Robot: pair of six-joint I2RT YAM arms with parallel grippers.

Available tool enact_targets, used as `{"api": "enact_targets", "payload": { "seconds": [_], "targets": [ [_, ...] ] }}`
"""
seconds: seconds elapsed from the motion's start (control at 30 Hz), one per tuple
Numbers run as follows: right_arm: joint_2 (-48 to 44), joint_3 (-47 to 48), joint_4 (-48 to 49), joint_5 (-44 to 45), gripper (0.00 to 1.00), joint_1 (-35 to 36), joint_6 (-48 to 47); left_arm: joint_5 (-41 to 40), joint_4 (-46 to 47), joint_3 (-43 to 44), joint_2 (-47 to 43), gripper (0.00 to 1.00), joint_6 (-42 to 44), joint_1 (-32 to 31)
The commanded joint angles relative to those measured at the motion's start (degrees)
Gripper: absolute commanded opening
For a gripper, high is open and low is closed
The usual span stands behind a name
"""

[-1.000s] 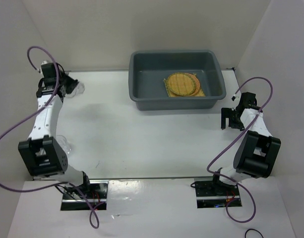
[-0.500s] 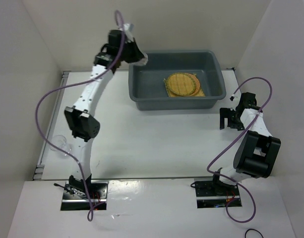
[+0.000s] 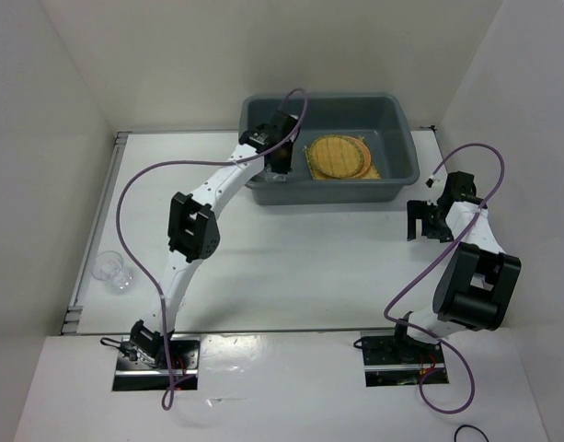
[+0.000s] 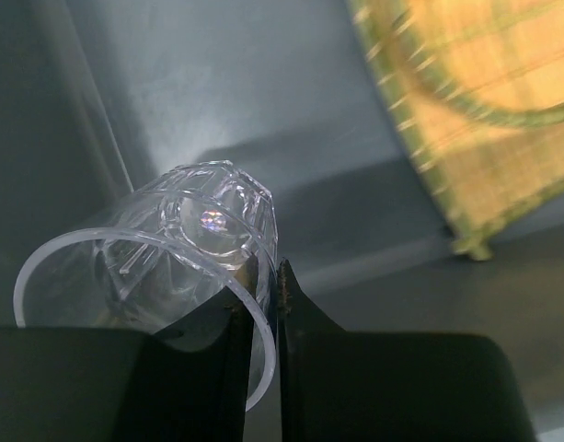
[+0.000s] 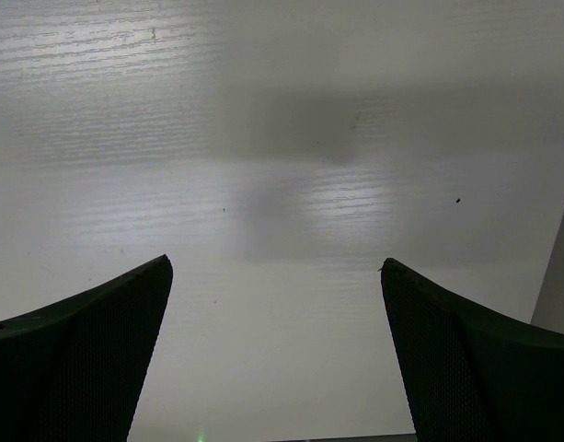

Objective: Place the mixed dishes into the plastic bin

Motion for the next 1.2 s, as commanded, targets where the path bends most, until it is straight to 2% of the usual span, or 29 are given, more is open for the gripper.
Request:
{"api": "enact_targets", "payload": {
  "seconds": [0.0, 0.03, 0.13, 0.23, 0.37, 0.4, 0.47, 0.53, 0.67, 0.7, 0.73, 0.77, 0.8, 0.83, 0.87, 0.9, 0.93, 0.97, 1.0, 1.07, 1.1, 1.17],
  "targets": [
    [-0.1, 0.4, -0.3, -0.3, 0.98, 0.3, -0.4, -2.1, 0.0, -2.9, 0.1, 0.17, 0.8, -0.5],
    [-0.1, 0.4, -0.3, -0.3, 0.98, 0.3, -0.4, -1.3, 0.0, -2.9, 0.1, 0.22, 0.8, -0.5],
    [0.5, 0.4, -0.3, -0.3, 0.98, 0.3, -0.4, 0.7, 0.0, -3.7, 0.6, 0.28, 0.8, -0.5],
    [0.5, 0.4, -0.3, -0.3, 0.98, 0.3, -0.4, 2.3, 0.0, -3.7, 1.2, 0.44, 0.8, -0.5],
    [0.5, 0.4, -0.3, -0.3, 0.98, 0.3, -0.4, -0.1, -2.6, 0.4, 0.1, 0.59, 0.8, -1.0],
    [0.5, 0.4, -0.3, -0.3, 0.98, 0.3, -0.4, -4.1, -3.2, 1.8, -0.8, 0.69, 0.8, -1.0],
    [1.0, 0.4, -0.3, -0.3, 0.98, 0.3, -0.4, -9.1, -3.2, 4.5, -4.6, 0.83, 0.8, -1.6],
    [1.0, 0.4, -0.3, -0.3, 0.98, 0.3, -0.4, -17.7, -3.2, 6.2, -9.0, 0.97, 1.5, -1.6],
    [1.5, 0.4, -0.9, -0.3, 0.98, 0.3, -0.4, -29.3, -2.5, 7.4, -16.4, 1.00, 3.0, -1.1],
    [2.0, 0.4, -0.9, -0.3, 0.98, 0.3, -0.4, -35.8, -4.6, 7.4, -17.6, 1.00, 1.9, -1.1],
    [2.0, 0.4, -0.9, -0.3, 0.98, 0.3, -0.4, -39.9, -6.1, 6.5, -20.0, 1.00, 0.7, -1.1],
    [2.0, 0.4, -0.9, -0.3, 0.98, 0.3, -0.4, -44.4, -7.7, 5.3, -21.2, 1.00, -3.9, -0.4],
    [2.0, 0.4, -0.9, -0.3, 0.98, 0.3, -0.4, -48.3, -13.6, 4.0, -22.3, 1.00, -7.6, 0.5],
    [2.0, 0.4, -0.9, -0.3, 0.98, 0.3, -0.4, -52.5, -17.5, 0.9, -24.6, 1.00, -11.9, 1.9],
    [2.0, 0.4, -0.9, -0.3, 0.98, 0.3, -0.4, -52.6, -21.8, -1.5, -25.8, 1.00, -23.2, 5.8],
    [1.5, 0.4, -0.9, -0.3, 0.98, 0.3, -0.4, -52.0, -26.5, -5.0, -29.2, 1.00, -27.1, 8.5],
    [1.5, 0.4, -0.9, -0.3, 0.98, 0.3, -0.4, -47.9, -26.5, -10.6, -31.5, 1.00, -28.1, 11.2],
    [1.5, 0.4, -0.9, -0.3, 0.98, 0.3, -0.4, -46.1, -26.5, -22.8, -34.0, 1.00, -32.9, 13.6],
    [1.5, 0.4, -0.9, -0.3, 0.98, 0.3, -0.4, -44.3, -25.2, -28.8, -39.3, 1.00, -34.6, 17.8],
    [1.5, 0.4, -0.9, -0.3, 0.98, 0.3, -0.4, -38.5, -19.8, -40.6, -44.8, 1.00, -32.8, 21.4],
    [1.5, 0.4, -0.9, -0.3, 0.98, 0.3, -0.4, -36.3, -14.4, -51.2, -50.2, 1.00, -32.2, 24.6],
    [2.0, 0.4, -0.9, -0.3, 0.98, 0.3, -0.4, -31.0, -10.0, -59.6, -54.1, 1.00, -32.2, 28.1]
  ]
}}
